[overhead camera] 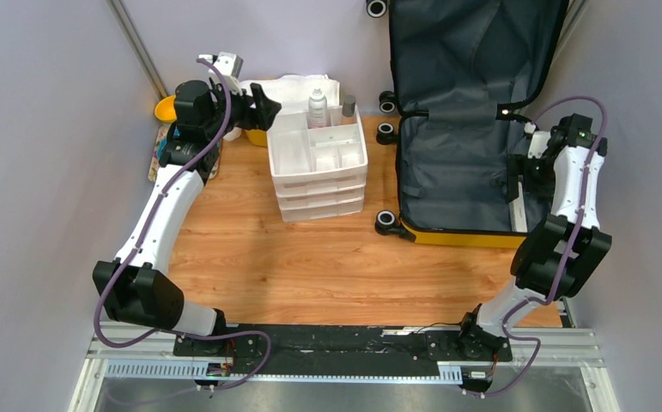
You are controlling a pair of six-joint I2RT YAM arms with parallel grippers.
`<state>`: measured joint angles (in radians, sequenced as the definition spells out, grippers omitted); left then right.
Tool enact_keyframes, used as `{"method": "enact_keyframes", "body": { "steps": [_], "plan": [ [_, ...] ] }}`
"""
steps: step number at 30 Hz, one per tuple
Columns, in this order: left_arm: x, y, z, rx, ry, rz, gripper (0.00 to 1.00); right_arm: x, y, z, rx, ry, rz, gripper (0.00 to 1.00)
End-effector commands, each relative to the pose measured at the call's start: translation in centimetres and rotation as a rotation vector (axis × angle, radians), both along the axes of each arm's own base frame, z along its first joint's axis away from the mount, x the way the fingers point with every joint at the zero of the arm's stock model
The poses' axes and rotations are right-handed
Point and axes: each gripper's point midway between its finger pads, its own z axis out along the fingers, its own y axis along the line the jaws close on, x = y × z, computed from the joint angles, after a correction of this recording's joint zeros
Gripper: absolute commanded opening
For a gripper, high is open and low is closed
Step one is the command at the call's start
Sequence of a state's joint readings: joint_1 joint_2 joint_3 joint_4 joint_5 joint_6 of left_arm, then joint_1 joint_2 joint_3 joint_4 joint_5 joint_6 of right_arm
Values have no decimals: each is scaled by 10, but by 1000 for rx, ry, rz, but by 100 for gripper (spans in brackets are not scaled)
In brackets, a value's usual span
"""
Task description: Open, take out, and arrange the luggage
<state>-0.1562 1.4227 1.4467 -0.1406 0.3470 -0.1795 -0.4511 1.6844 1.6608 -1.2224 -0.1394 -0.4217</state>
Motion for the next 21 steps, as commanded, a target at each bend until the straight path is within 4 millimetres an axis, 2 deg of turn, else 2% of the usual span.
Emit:
{"method": "enact_keyframes", "body": {
  "steps": [1,9,13,19,21],
  "plan": [
    [1,0,20,-25,-49,-5,82,13,-26,-24,-139,25,26,80],
    [-3,2,17,4,-50,-4,82,35,-45,-71,-191,70,15,77],
    [-3,3,14,13,-42,-5,82,48,-46,-85,-187,63,18,74],
    [-2,3,4,21,-25,-4,81,64,-33,-98,-154,57,38,61],
    [-4,2,2,25,-23,-14,81,68,-30,-99,-147,50,43,51]
  ]
}}
